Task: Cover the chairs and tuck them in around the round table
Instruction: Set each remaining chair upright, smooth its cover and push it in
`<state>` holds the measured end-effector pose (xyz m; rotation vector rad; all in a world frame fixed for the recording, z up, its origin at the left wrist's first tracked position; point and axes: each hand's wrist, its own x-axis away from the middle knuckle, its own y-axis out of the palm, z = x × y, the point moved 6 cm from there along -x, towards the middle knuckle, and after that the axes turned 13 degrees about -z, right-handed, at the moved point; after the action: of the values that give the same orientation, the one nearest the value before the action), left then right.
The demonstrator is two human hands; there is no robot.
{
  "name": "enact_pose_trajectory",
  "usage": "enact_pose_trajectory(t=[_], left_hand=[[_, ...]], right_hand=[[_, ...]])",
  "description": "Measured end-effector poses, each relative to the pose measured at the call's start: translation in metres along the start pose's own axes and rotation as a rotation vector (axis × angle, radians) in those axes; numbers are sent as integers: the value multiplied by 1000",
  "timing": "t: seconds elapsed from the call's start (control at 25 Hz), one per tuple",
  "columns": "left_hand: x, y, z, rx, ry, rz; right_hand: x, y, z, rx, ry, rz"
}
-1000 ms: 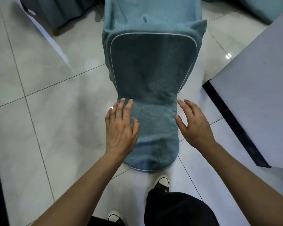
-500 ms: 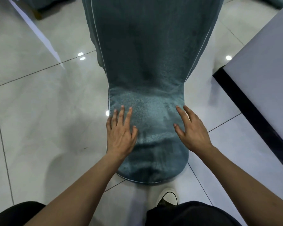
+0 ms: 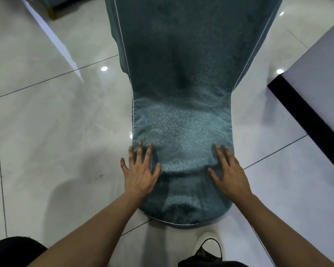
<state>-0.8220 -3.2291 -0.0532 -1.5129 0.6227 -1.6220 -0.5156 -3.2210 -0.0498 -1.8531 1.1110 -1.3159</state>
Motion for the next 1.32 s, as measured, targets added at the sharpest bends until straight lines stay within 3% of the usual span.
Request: enact_pose_trajectory(t=[0.36,0.68,0.84,1.32], left_hand=[[-5,33,-21,104,2,-141],[-10,29,-29,390,-19,-142],[-12,27,-34,494,-6,-173],[47,-35,-50,402,-104,-119]], right_hand=[[-2,22,28,-209,268,-74],[-10,24,34,-498,313,-90],[-15,25,34,-530,314,-118],[34,-15,-14,-588,277,68]])
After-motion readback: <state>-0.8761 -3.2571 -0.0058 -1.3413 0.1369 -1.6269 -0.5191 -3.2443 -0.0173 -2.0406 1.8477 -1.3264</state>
